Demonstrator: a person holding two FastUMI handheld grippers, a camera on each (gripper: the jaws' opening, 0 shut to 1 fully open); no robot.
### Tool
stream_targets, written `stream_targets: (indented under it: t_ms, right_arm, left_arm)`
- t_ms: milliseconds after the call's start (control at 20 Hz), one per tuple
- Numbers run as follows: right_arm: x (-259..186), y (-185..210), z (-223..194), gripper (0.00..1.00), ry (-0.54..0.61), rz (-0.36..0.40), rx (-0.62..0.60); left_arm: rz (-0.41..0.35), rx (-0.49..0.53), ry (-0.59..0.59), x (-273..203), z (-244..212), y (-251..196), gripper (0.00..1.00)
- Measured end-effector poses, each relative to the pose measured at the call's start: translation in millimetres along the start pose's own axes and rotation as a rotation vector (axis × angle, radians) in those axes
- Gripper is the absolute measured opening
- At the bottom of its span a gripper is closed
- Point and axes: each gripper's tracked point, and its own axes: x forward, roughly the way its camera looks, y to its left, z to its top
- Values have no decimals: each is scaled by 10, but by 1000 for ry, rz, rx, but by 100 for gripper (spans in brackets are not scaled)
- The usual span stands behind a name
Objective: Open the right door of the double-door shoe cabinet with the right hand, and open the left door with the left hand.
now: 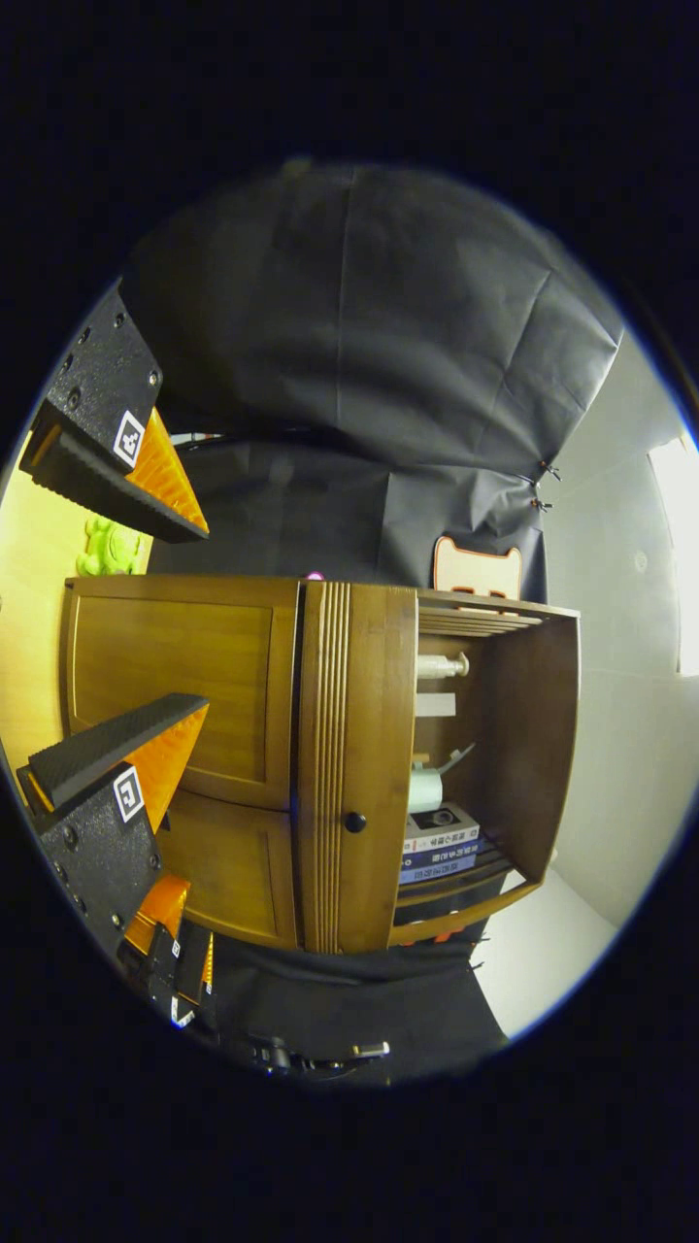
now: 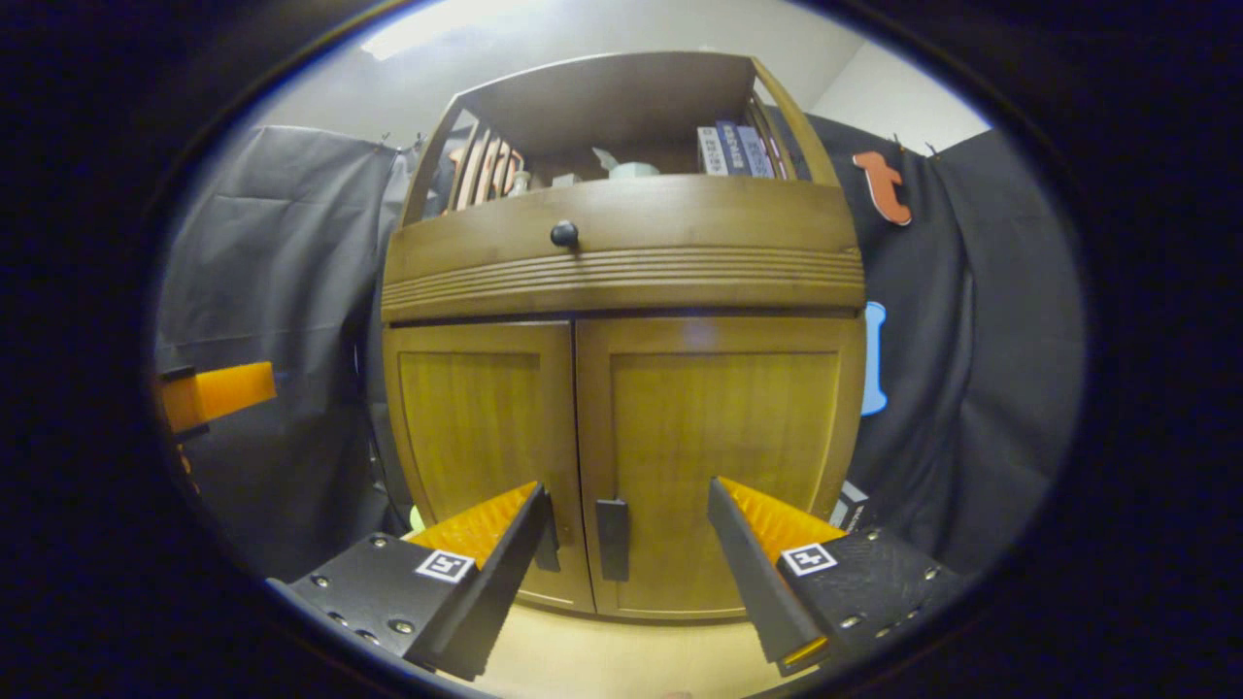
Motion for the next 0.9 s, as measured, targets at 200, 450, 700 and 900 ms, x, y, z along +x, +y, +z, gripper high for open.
stream_targets:
  t_ms: [200, 450, 700, 900]
  right_arm:
    - [329, 84, -349, 75, 97, -8, 0]
    - [702, 89, -733, 72, 190, -31, -60]
    - [1050, 57, -1004, 73, 254, -50, -84]
    - [1245, 89, -1201, 48, 291, -37, -69]
  left_arm:
    - [77, 34, 14, -55, -35, 287, 92]
    - [150, 54, 0, -202, 11, 580, 92]
    - [235, 79, 14, -338, -6, 854, 92]
    - [293, 78, 29, -430, -31, 1018, 96]
